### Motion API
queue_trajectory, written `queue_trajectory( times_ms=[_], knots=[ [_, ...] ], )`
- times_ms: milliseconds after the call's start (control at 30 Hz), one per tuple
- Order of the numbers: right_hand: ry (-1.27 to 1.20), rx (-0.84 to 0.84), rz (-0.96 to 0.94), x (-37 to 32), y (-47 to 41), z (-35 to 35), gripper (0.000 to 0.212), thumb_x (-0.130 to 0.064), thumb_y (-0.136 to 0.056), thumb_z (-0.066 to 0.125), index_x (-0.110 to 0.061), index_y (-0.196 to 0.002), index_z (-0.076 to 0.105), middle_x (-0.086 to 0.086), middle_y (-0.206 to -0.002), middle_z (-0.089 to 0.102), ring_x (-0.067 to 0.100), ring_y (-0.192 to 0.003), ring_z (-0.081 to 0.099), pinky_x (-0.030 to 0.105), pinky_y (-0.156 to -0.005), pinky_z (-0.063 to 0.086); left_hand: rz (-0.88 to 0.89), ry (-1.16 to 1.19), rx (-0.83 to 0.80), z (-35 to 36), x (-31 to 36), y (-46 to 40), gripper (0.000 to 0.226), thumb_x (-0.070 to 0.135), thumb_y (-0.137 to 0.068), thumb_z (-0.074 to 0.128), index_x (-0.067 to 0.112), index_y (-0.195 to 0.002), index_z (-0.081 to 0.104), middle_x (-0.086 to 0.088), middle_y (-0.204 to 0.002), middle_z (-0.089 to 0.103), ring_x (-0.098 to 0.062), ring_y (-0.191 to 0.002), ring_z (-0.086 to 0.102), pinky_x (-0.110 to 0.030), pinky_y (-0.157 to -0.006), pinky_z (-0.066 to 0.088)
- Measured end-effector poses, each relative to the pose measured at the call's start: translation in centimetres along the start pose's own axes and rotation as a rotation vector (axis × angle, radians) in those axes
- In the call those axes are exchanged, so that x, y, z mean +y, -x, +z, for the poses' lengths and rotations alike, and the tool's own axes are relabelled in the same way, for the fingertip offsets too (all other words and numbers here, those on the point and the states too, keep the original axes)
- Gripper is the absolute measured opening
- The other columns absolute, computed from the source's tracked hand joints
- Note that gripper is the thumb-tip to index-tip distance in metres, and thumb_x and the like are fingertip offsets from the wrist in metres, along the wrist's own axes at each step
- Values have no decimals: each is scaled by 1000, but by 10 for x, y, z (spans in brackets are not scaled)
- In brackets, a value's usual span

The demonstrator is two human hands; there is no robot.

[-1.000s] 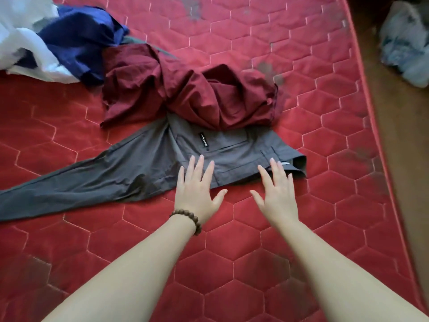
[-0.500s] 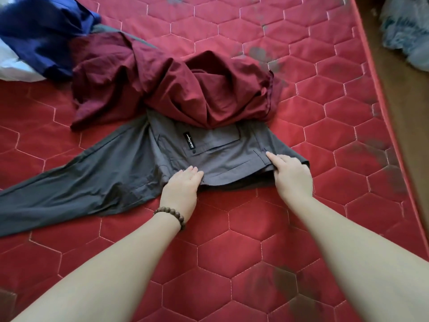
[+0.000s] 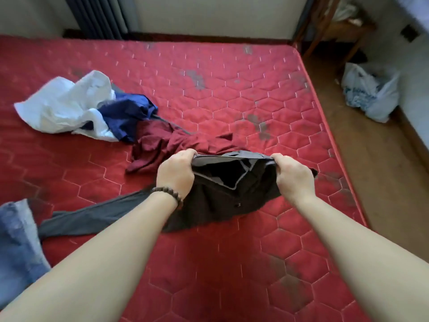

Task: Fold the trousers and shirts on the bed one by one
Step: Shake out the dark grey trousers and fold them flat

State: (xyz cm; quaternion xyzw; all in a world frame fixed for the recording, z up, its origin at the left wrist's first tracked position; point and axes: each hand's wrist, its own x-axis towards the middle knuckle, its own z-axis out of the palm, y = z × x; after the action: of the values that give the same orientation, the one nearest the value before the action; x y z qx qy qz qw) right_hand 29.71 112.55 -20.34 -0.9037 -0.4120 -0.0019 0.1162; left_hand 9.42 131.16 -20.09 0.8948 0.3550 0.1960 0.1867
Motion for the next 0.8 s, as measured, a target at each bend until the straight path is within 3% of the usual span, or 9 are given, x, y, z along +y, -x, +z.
queue_trajectory(
  times_ms=[133,467,567,633,700,800],
  knots=[
    [94,82,-100,-43,-14,-101,24,-8,-90,46,-16,-108,60,7,-88,64,35,-83,63,37,-61,43,29,-11,99,-111,28,-29,31,0,-83,48,13,-105,65,-13,-94,69,-37,-85,63,-38,-68,45],
    [191,430,-350,-150,-73,-345,18,-13,-94,47,-19,-106,59,7,-90,64,34,-83,64,35,-60,41,127,54,352,-358,88,-91,30,4,-89,45,12,-110,66,-18,-99,70,-38,-93,63,-42,-84,50],
    [199,566,-418,-167,-85,-415,19,-13,-95,47,-19,-108,60,6,-92,66,32,-83,65,30,-61,40,175,127,412,-418,112,-101,29,3,-91,45,13,-112,63,-12,-103,70,-32,-95,63,-33,-87,48],
    [190,626,-460,-171,-89,-451,18,-13,-97,47,-19,-107,61,7,-98,68,30,-86,66,26,-63,34,248,182,450,-451,128,-101,32,-1,-89,44,17,-112,55,-8,-105,67,-28,-92,61,-32,-84,46],
    [173,649,-480,-172,-89,-477,22,-12,-96,46,-19,-110,62,7,-105,68,30,-92,65,26,-67,30,391,150,539,-472,142,-95,34,-6,-85,40,16,-108,52,-9,-110,60,-31,-93,60,-41,-85,49],
    [197,642,-486,-171,-87,-494,32,-10,-97,43,-22,-121,61,6,-113,67,28,-96,64,25,-70,30,625,-177,576,-475,158,-78,22,9,-88,43,13,-100,60,-16,-129,50,-36,-101,61,-49,-84,53]
  ],
)
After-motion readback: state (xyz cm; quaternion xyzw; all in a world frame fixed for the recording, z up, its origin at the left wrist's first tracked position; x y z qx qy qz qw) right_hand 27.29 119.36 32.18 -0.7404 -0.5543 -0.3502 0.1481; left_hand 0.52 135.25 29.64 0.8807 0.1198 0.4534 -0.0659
